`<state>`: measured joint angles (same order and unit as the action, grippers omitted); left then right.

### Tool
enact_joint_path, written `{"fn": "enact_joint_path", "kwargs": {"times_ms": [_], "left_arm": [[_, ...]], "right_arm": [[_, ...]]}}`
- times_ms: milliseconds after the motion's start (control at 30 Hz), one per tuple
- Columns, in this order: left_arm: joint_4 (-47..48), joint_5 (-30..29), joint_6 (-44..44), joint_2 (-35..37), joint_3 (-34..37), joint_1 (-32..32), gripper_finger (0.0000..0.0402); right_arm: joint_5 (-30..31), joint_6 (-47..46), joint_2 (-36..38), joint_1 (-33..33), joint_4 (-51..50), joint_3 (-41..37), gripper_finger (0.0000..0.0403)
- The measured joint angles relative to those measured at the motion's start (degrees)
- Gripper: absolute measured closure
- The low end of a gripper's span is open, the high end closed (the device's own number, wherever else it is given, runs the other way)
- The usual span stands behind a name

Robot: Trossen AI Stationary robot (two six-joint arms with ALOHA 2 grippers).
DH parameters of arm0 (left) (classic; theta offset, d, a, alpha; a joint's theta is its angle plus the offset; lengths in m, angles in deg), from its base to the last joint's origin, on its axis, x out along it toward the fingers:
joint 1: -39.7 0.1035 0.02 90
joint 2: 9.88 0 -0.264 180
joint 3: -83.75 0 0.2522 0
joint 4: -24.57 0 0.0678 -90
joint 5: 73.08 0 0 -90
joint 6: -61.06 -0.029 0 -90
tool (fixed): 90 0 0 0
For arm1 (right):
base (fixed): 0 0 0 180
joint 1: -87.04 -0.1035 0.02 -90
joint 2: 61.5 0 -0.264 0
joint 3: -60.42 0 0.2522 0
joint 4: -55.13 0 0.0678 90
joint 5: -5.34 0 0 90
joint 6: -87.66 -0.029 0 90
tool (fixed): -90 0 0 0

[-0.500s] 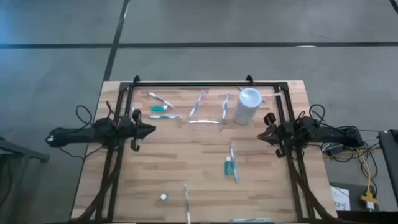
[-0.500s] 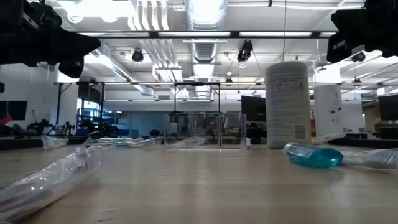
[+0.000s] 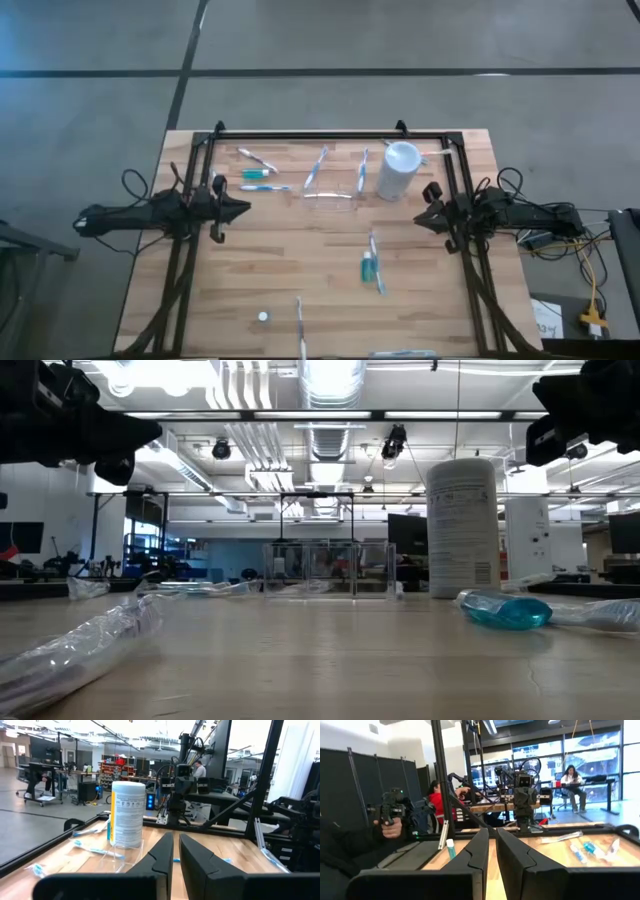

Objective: Pick & Place toothbrushing station
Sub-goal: Put the mouthwash into the transparent organizer

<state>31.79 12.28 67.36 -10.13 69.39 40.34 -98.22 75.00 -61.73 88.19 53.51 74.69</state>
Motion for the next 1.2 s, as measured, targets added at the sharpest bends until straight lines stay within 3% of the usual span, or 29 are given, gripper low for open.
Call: {"fn": "enact_joint_path", "kwargs": {"times_ms": [500,967,1200], "left_arm": [[0.12,-0.59,3.09,-0.07,0.11,0.02,0.0367],[0.84,-1.43,4.84,-1.44,0.15,0.02,0.0367],[2.58,-1.85,4.90,-2.00,0.17,0.02,0.0372]], "right_arm": [[0.14,0.90,-4.98,-0.02,-9.58,0.02,0.0369],[3.51,7.59,-10.76,-0.02,-1.23,0.02,0.0369],[3.94,5.20,-14.45,-0.02,5.97,0.02,0.0369]]}}
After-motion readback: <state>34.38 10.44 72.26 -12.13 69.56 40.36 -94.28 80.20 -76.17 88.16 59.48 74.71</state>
